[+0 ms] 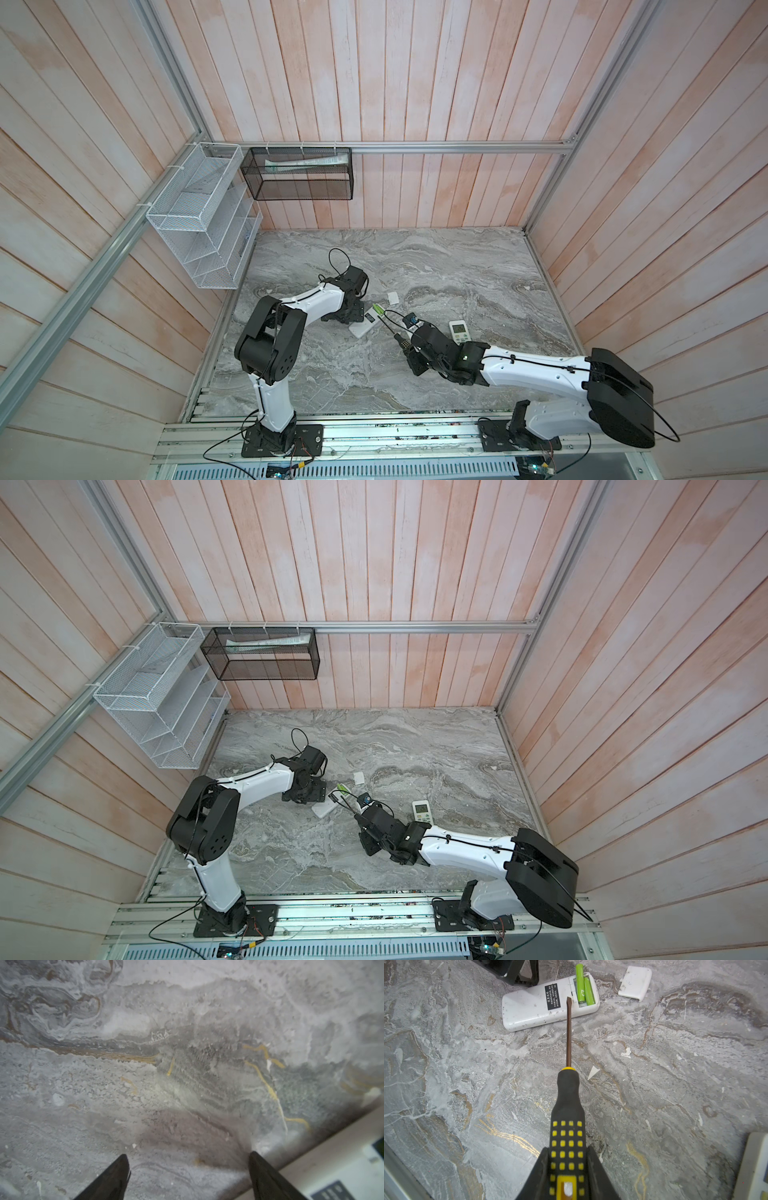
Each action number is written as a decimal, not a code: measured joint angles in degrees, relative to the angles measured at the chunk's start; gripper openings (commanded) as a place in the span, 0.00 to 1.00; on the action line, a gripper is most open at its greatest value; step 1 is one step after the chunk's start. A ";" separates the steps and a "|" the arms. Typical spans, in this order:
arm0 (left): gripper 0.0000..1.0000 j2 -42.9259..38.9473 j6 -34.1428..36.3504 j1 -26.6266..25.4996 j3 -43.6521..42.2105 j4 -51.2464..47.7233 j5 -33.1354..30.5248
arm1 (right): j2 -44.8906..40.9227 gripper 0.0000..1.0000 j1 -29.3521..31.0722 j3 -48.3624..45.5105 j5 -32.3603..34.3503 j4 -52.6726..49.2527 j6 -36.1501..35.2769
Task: Unload the batteries from the remote control
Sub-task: 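Grasp the white remote's near end with the left gripper and lift it upright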
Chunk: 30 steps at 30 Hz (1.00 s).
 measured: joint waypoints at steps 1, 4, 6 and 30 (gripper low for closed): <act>1.00 -0.35 0.20 0.09 -0.33 -0.09 0.00 | 0.00 0.00 -0.15 0.07 -0.20 -0.04 0.00; 1.00 -2.19 1.29 0.15 -2.08 0.02 0.09 | 0.00 0.00 -0.87 0.50 -0.61 -0.09 0.00; 1.00 -4.90 2.45 0.13 -4.13 0.35 0.39 | 0.00 0.00 -1.68 0.90 -1.11 -0.04 -0.02; 0.98 -12.79 17.20 -5.68 -10.40 7.04 14.64 | 0.00 0.00 -9.77 4.44 -13.29 -5.38 -2.19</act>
